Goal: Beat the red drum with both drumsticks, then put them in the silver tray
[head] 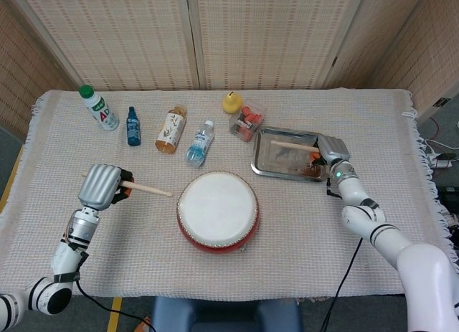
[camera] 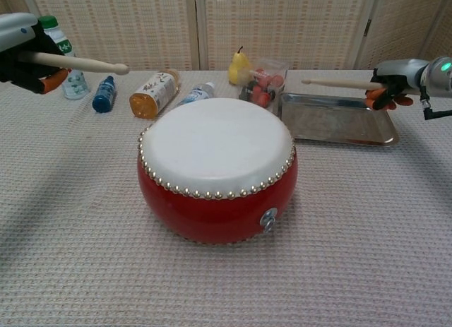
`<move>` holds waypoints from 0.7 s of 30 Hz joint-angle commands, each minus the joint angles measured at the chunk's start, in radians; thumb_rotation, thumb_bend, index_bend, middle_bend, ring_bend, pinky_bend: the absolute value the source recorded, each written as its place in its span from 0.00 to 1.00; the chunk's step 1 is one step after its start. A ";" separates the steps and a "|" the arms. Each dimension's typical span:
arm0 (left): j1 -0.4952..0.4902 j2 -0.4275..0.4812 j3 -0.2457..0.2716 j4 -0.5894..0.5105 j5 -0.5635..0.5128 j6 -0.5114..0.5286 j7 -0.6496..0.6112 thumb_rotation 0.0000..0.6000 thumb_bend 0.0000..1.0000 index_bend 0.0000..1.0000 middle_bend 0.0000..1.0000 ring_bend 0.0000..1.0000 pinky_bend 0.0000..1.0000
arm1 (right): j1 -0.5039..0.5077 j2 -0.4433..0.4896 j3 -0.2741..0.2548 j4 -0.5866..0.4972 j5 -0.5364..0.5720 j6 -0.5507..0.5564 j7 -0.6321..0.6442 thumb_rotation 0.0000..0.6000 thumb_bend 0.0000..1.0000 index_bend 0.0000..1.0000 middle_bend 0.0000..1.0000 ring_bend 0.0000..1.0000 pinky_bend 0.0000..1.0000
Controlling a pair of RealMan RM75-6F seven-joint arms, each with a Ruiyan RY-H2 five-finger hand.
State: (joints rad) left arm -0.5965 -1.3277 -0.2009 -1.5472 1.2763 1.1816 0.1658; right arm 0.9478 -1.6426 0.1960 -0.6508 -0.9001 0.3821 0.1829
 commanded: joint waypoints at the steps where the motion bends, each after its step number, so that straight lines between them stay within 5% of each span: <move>1: 0.001 0.001 0.001 0.002 -0.001 -0.002 -0.002 1.00 0.98 0.98 1.00 1.00 1.00 | 0.007 -0.043 0.022 0.054 -0.044 -0.017 0.034 1.00 0.39 0.82 0.60 0.51 0.64; 6: 0.004 0.000 -0.001 0.012 -0.005 -0.006 -0.013 1.00 0.98 0.98 1.00 1.00 1.00 | 0.015 -0.078 0.046 0.101 -0.093 -0.019 0.073 1.00 0.14 0.54 0.40 0.28 0.35; 10: 0.006 0.001 0.000 0.019 -0.005 -0.008 -0.019 1.00 0.98 0.98 1.00 1.00 1.00 | 0.017 -0.091 0.058 0.127 -0.126 -0.015 0.096 1.00 0.03 0.37 0.28 0.15 0.25; 21: 0.011 0.001 -0.001 0.026 0.003 -0.005 -0.031 1.00 0.98 0.98 1.00 1.00 1.00 | 0.012 -0.076 0.074 0.106 -0.206 0.014 0.142 1.00 0.00 0.26 0.21 0.08 0.18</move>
State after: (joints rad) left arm -0.5856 -1.3265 -0.2019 -1.5210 1.2792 1.1766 0.1341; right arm 0.9631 -1.7295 0.2681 -0.5278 -1.0929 0.3823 0.3176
